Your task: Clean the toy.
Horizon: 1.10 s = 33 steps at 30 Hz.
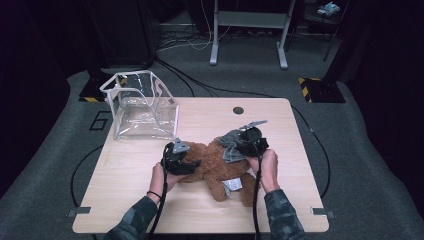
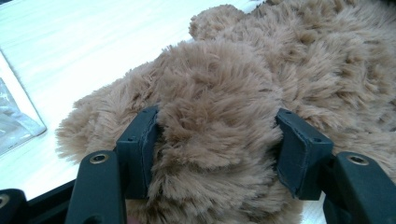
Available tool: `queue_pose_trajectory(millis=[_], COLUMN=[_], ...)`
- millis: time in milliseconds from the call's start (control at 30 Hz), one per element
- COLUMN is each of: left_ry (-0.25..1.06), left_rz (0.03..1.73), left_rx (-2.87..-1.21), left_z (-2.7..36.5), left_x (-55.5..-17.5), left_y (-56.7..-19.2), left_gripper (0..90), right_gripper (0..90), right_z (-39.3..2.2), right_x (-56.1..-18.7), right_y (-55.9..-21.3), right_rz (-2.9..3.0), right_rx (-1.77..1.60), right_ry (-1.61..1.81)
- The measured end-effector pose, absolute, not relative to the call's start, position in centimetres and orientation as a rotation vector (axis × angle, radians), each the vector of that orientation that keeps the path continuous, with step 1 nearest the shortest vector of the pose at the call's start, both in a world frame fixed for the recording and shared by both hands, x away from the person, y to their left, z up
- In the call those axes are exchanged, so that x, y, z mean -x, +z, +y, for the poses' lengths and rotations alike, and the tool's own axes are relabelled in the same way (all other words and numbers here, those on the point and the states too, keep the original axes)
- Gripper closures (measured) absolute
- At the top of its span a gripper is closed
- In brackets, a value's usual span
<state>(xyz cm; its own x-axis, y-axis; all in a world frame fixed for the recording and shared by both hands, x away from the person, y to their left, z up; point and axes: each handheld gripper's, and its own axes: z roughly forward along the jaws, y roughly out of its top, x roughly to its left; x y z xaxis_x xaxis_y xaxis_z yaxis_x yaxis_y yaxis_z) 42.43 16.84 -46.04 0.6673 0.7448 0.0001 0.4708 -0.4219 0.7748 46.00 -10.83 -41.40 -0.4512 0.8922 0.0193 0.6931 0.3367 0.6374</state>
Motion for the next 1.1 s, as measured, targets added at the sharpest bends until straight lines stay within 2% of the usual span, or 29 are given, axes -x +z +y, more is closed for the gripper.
queue_pose_trajectory(millis=[233, 367, 533, 667, 767, 900, 1000, 1100], left_ry=[0.440, 0.443, 0.447, 0.439, 0.441, 0.430, 0.420, 0.421], left_rz=[0.940, 0.939, 0.945, 0.949, 0.948, 0.944, 0.950, 0.950], left_rx=[-2.096, -2.109, -2.107, -2.109, -2.113, -2.120, -2.103, -2.102], left_z=[16.9, 16.9, 16.7, 16.7, 16.7, 16.9, 16.9, 16.9], left_x=[-42.5, -42.5, -42.6, -42.7, -42.8, -42.9, -43.0, -43.0], left_y=[-46.0, -45.9, -45.8, -45.8, -45.7, -45.7, -45.8, -45.8], left_gripper=[37.8, 37.7, 37.5, 37.5, 37.4, 37.4, 37.6, 37.7], right_gripper=[79.8, 79.6, 79.4, 79.2, 79.1, 79.1, 79.7, 80.2], right_z=[-14.2, -14.2, -11.8, -8.1, -5.0, -2.1, -2.0, -3.6], right_x=[-45.9, -45.5, -44.5, -43.6, -43.4, -43.5, -43.3, -42.9], right_y=[-43.4, -41.6, -38.2, -37.0, -37.4, -39.6, -40.9, -40.9], right_rz=[2.240, 2.200, 2.206, 2.255, 2.316, 2.410, 2.412, 2.392], right_rx=[-1.536, -1.498, -1.383, -1.268, -1.183, -1.126, -1.148, -1.152], right_ry=[0.761, 0.819, 0.944, 0.989, 0.982, 0.916, 0.883, 0.873])
